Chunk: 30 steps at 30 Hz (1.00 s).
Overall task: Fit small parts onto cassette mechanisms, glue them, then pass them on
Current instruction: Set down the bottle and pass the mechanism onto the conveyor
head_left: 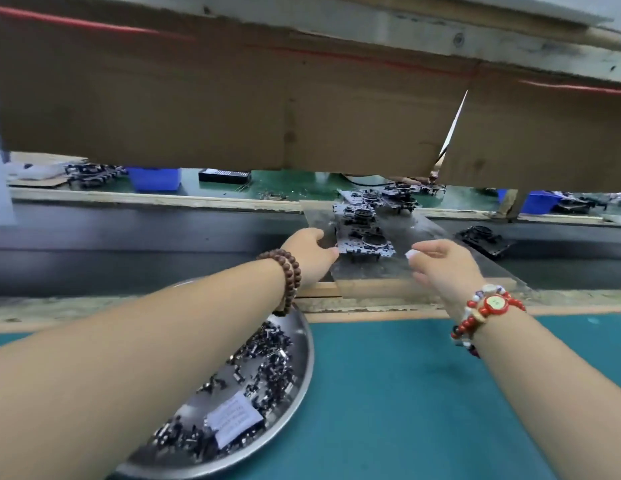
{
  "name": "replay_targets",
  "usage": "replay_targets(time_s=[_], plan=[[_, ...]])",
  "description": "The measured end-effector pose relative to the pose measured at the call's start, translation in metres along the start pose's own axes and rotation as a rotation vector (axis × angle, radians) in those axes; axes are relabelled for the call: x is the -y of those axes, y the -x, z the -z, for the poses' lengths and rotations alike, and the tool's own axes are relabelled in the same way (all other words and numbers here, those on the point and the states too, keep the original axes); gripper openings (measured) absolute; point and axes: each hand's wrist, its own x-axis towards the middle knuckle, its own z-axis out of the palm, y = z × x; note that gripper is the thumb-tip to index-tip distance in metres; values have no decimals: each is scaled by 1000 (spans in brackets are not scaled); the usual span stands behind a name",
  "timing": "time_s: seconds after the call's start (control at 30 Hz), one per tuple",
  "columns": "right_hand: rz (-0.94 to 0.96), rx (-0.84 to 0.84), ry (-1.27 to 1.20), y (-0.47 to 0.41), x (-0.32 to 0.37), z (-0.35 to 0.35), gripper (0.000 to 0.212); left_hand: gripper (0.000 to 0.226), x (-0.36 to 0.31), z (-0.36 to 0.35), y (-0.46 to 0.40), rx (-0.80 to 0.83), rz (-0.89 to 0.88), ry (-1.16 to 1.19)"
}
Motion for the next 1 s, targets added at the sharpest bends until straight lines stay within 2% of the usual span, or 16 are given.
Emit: replay_targets(time_s=[0.03,0.13,0.33,0.43,0.63,0.7,0.83,0.9,1.0], plan=[[16,8,-32,12,3,3,4,50,3,5,10,-21,-12,-23],[52,117,-128,50,18,7,10,37,8,25,41,-85,-66,-118],[206,353,-85,127,78,9,17,23,-10,84,109,-168,-108,-393],[315,401,22,163,103,2,21,23,-10,108,145,-135,-110,-547],[398,478,77,225,128,-7,21,24,18,137,213,-37,-38,-836],[415,500,112,248,128,-14,19,34,32,144,231,58,-1,-956],[350,638,188,287,99,-49,16,97,60,151,251,372,196,-1073],[318,731,284,301,74,-66,9,117,70,153,256,427,212,-1123],[325,754,383,308,49,-81,23,125,76,156,258,415,176,-1205]])
